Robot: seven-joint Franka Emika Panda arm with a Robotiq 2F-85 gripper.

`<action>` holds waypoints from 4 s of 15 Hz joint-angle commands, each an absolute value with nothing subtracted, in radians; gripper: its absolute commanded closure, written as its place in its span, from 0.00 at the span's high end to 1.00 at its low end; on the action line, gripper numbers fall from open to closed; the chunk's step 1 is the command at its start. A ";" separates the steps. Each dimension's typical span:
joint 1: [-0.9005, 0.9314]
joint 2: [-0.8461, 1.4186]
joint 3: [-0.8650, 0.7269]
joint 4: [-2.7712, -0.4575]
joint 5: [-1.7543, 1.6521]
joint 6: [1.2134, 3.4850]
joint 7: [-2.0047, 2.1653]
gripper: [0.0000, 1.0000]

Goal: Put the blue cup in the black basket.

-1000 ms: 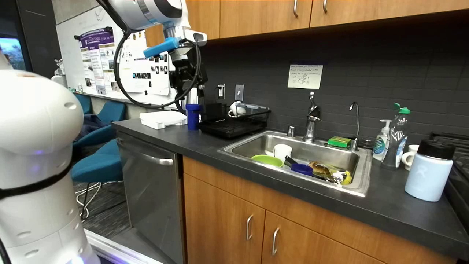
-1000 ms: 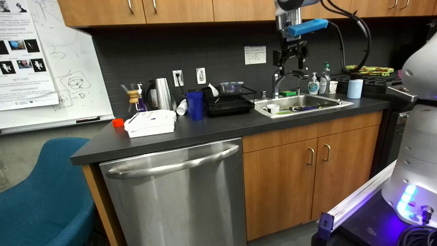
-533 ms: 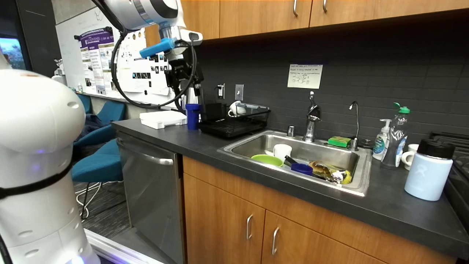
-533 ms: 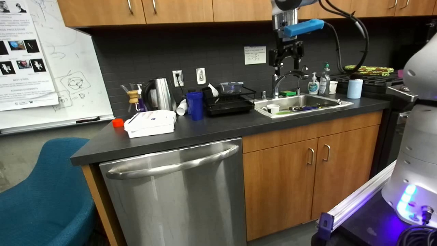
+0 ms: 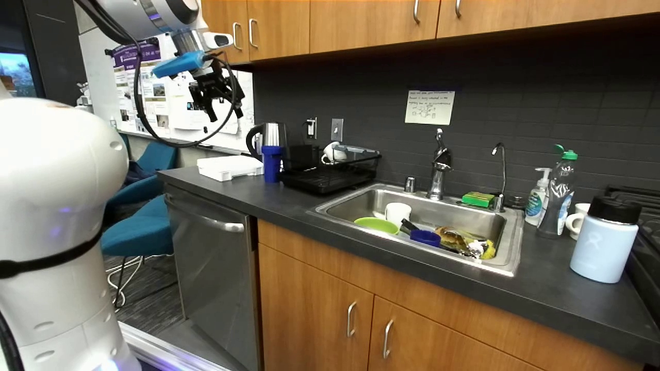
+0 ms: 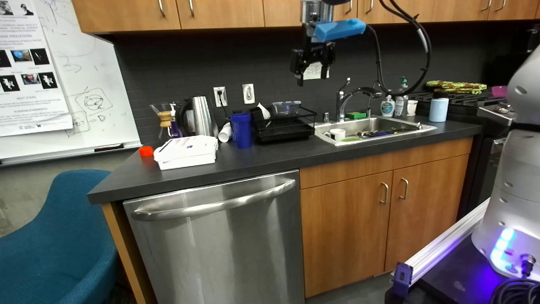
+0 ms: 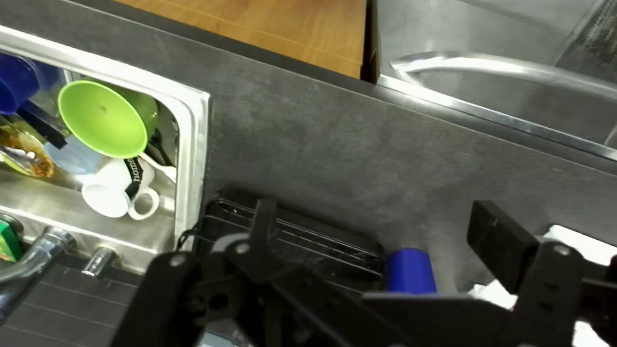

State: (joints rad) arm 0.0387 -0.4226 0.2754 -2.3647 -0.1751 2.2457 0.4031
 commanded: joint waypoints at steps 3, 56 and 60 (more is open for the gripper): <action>0.048 -0.372 0.348 -2.210 -0.173 2.214 0.551 1.00; 0.277 0.705 0.119 -0.890 -0.045 1.801 1.953 1.00; 0.281 0.752 0.117 -0.845 -0.050 1.798 1.951 1.00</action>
